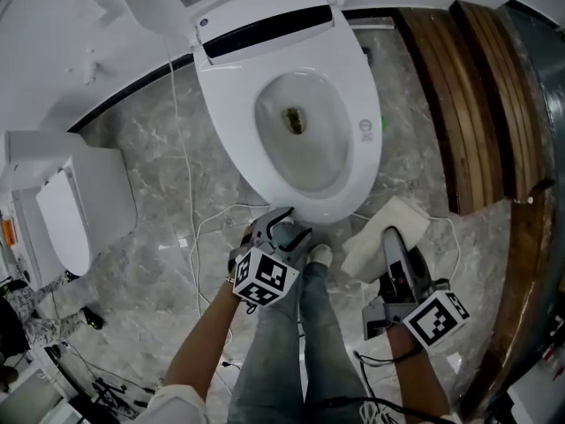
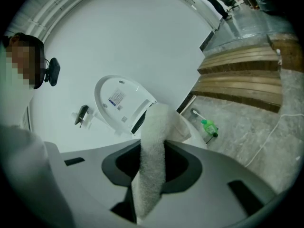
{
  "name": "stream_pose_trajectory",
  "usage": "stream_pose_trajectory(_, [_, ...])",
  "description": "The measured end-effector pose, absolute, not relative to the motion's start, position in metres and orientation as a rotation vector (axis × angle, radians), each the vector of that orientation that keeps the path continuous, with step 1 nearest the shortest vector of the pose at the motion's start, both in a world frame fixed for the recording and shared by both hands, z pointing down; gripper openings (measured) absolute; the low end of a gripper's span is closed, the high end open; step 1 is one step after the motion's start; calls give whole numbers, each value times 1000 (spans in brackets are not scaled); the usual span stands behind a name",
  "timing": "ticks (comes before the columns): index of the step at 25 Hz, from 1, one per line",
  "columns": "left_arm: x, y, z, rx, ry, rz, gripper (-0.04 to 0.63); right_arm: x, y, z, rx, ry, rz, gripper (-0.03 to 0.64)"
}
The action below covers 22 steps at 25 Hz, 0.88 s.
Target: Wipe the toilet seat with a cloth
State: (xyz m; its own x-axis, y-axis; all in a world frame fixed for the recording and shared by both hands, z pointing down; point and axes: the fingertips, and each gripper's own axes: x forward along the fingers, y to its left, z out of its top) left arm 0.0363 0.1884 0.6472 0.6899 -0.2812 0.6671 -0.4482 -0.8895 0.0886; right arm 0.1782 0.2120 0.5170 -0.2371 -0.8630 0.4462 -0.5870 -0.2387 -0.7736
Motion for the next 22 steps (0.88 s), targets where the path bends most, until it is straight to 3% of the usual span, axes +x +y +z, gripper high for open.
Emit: stream_pose_trajectory(22, [37, 189, 687, 2620, -558, 1056, 249, 178, 208, 536, -1749, 1772, -1483, 100])
